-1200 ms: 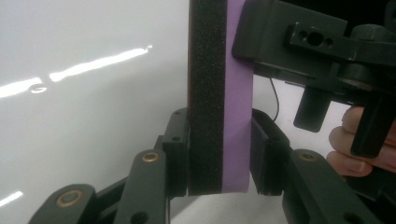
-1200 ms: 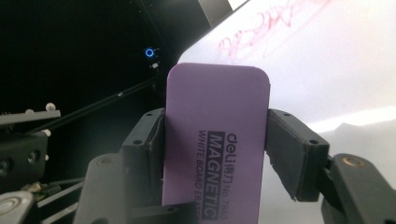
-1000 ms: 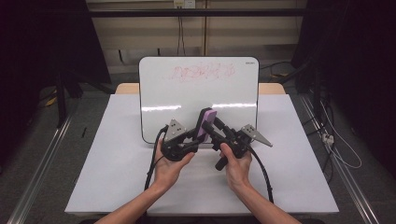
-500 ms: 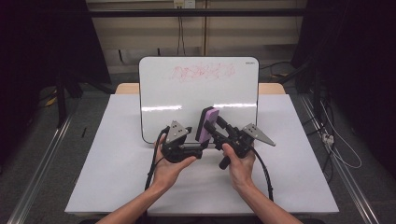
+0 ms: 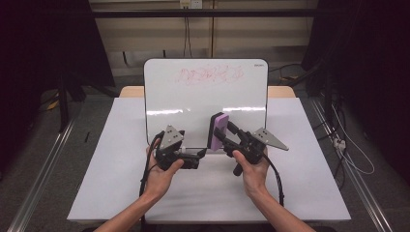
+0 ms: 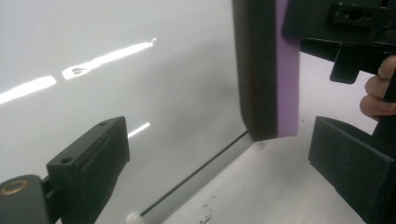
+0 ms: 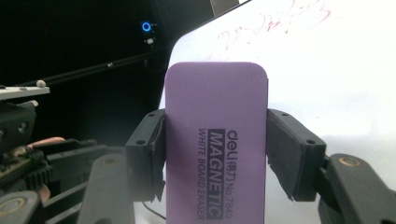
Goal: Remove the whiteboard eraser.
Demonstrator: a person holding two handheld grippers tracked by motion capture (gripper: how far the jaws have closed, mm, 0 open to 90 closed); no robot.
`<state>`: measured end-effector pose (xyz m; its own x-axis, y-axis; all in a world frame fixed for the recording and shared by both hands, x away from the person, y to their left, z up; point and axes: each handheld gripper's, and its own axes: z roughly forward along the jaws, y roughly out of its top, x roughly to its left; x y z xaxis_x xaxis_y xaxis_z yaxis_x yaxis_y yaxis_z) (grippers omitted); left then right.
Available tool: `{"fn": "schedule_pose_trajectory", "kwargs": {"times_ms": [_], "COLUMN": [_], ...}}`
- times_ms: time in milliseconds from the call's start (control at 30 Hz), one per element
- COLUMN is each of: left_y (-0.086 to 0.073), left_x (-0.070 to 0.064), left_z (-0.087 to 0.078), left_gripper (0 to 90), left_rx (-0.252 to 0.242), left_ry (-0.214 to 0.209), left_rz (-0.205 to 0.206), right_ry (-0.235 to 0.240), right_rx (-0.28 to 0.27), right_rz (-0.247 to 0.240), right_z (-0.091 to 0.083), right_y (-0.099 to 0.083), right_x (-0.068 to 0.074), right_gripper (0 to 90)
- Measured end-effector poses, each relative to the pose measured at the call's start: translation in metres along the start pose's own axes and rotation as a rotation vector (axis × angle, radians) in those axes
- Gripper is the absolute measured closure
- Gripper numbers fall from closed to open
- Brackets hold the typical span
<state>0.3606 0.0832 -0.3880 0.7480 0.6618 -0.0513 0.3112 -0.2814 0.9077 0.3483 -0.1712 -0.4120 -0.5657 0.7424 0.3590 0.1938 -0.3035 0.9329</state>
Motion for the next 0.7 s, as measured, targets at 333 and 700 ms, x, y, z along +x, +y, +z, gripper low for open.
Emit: {"fn": "schedule_pose_trajectory", "kwargs": {"times_ms": [333, 700], "left_y": [-0.017, -0.045], "left_x": [0.024, 0.038], "left_z": [-0.022, -0.045], "left_gripper": [6.4, 4.8], "left_rx": [0.014, 0.046], "left_ry": [0.093, 0.12], "left_rz": [0.003, -0.023], "right_ry": [-0.059, -0.116], "right_rx": [0.035, 0.069], "right_rz": [-0.092, -0.217], "right_z": [-0.01, -0.016], "right_y": [0.007, 0.011], "right_x": [-0.008, -0.012], "right_gripper": [42.0, 42.0]}}
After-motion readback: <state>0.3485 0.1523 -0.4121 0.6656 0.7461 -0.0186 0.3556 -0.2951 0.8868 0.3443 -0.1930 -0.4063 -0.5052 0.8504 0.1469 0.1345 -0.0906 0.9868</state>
